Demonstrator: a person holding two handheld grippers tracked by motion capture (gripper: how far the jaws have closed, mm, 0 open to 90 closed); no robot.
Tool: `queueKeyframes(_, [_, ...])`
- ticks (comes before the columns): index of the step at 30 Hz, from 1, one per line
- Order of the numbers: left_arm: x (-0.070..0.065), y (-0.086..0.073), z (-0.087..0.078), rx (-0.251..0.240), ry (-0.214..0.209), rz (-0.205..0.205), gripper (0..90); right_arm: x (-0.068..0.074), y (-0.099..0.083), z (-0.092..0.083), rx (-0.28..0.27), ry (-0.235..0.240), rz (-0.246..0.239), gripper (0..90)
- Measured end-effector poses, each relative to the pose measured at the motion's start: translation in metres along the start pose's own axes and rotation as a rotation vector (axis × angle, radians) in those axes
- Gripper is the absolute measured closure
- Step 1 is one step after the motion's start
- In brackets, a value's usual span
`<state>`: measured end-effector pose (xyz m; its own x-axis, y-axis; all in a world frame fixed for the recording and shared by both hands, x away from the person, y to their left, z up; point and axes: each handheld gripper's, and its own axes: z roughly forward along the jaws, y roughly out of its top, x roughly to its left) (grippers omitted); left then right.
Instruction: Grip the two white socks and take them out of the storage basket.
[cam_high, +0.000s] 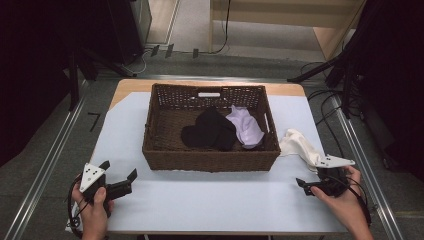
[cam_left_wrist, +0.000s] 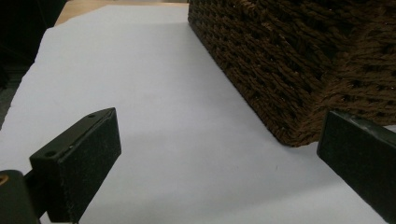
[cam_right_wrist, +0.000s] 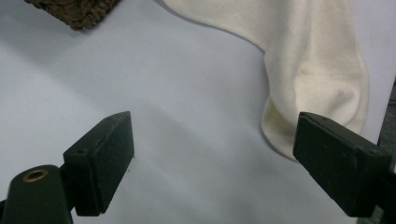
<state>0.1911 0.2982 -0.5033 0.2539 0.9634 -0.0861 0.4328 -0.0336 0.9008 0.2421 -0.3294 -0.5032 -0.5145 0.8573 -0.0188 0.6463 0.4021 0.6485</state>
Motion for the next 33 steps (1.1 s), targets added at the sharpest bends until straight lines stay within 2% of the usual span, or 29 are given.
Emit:
queueKeyframes(2, [0.000,0.000,0.000,-0.001,0.000,-0.001,0.4,-0.001,-0.004,-0.001,-0.016,0.003,0.011,12.3])
queueKeyframes(3, [0.000,0.000,0.000,0.000,0.000,0.000,0.4,-0.001,-0.009,-0.002,-0.041,0.017,0.033,12.2])
queueKeyframes(4, [0.000,0.000,0.000,-0.001,0.001,-0.002,0.4,-0.003,-0.019,-0.003,-0.088,0.047,0.078,12.2])
queueKeyframes(6, [0.000,0.000,0.000,-0.002,0.000,-0.003,0.4,-0.003,-0.031,-0.003,-0.124,0.054,0.122,12.2])
queueKeyframes(7, [0.000,0.000,0.000,-0.002,0.001,-0.003,0.4,-0.003,-0.031,-0.003,-0.124,0.054,0.122,12.2])
queueKeyframes(8, [0.000,0.000,0.000,-0.002,0.000,-0.003,0.4,-0.003,-0.039,-0.005,-0.154,0.039,0.148,12.2])
queueKeyframes(10, [0.000,0.000,0.000,-0.001,-0.003,-0.001,0.4,-0.002,-0.043,-0.011,-0.202,0.033,0.178,12.2])
queueKeyframes(11, [0.000,0.000,0.000,-0.001,-0.003,-0.001,0.4,-0.002,-0.043,-0.011,-0.202,0.033,0.178,12.2])
queueKeyframes(12, [0.000,0.000,0.000,0.000,-0.004,-0.001,0.4,-0.001,-0.049,-0.013,-0.247,0.052,0.218,12.2])
queueKeyframes(15, [0.000,0.000,0.000,0.001,-0.002,0.000,0.4,0.001,-0.051,-0.012,-0.253,0.024,0.220,11.2])
queueKeyframes(16, [0.000,0.000,0.000,0.001,-0.001,0.002,0.4,0.004,-0.050,-0.010,-0.252,0.001,0.190,11.4])
queueKeyframes(20, [0.000,0.000,0.000,-0.002,0.002,0.000,0.4,0.009,-0.048,-0.007,-0.227,-0.023,0.155,11.4])
queueKeyframes(25, [0.000,0.000,0.000,0.000,0.000,-0.005,0.4,0.006,-0.048,-0.006,-0.224,-0.011,0.177,11.4])
queueKeyframes(29, [0.002,0.000,0.000,-0.005,0.003,-0.030,0.4,0.008,-0.049,-0.007,-0.232,-0.029,0.178,11.4])
queueKeyframes(33, [0.003,0.000,0.000,-0.004,0.007,-0.037,0.4,0.007,-0.049,-0.007,-0.229,-0.028,0.181,10.9])
